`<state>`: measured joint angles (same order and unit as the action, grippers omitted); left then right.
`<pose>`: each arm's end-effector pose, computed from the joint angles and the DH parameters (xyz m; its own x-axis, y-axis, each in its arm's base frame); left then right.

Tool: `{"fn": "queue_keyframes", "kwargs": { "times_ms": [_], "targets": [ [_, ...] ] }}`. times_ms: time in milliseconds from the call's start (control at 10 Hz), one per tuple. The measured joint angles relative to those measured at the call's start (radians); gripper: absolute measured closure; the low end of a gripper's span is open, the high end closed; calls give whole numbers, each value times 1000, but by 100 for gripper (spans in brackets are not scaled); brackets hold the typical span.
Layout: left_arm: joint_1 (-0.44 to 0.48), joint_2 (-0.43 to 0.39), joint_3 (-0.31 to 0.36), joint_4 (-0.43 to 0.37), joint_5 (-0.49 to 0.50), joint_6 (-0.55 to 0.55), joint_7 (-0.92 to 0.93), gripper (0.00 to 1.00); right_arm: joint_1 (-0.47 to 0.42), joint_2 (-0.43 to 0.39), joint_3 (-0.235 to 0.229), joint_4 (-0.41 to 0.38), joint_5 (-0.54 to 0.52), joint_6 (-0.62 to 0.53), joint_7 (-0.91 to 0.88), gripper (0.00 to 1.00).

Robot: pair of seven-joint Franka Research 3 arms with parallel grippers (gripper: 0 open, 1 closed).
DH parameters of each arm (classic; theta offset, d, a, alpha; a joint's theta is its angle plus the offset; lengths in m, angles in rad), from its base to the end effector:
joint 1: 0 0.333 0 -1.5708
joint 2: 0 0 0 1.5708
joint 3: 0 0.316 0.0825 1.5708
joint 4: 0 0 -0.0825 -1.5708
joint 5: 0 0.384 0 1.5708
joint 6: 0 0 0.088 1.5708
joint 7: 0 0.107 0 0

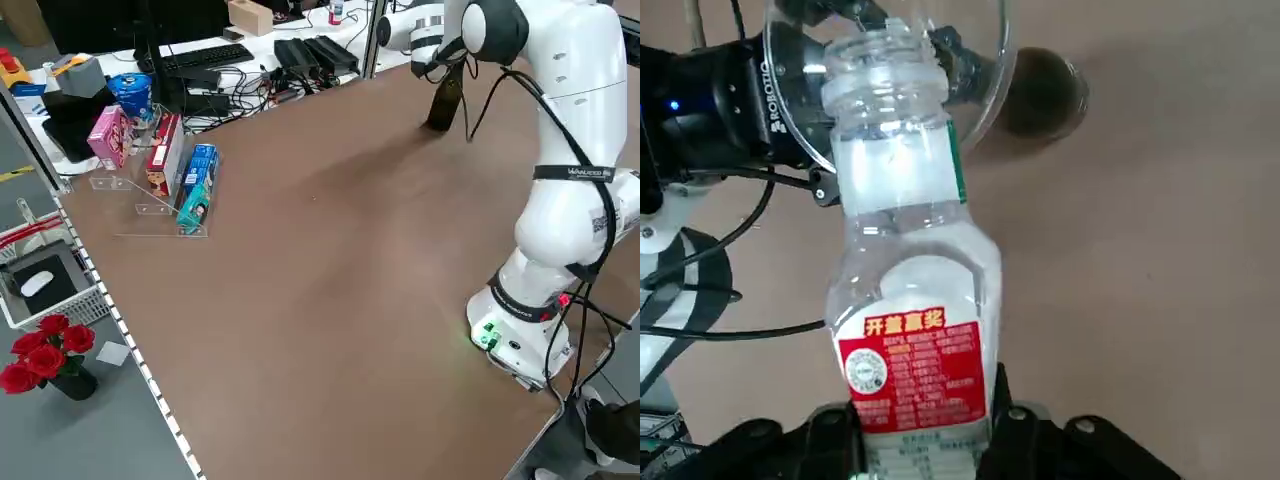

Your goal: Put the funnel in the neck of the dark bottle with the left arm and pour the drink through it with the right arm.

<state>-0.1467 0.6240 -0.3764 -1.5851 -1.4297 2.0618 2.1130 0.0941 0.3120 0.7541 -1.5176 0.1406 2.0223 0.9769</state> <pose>0.6119 -0.3609 0.3320 0.0111 -0.1766 0.9842 -0.9919 0.1225 0.0332 0.4764 0.4568 0.5531 0.9703 -0.1931 -0.1458 -0.2361 -0.8870 -0.3969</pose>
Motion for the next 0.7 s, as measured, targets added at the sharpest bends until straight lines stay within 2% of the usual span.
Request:
{"fn": "queue_keyframes", "kwargs": {
  "times_ms": [700],
  "targets": [
    [2, 0, 0, 0, 0, -3, 0, 75, 9, 37, 4, 55, 34, -26, 57, 57]
  ]
}}
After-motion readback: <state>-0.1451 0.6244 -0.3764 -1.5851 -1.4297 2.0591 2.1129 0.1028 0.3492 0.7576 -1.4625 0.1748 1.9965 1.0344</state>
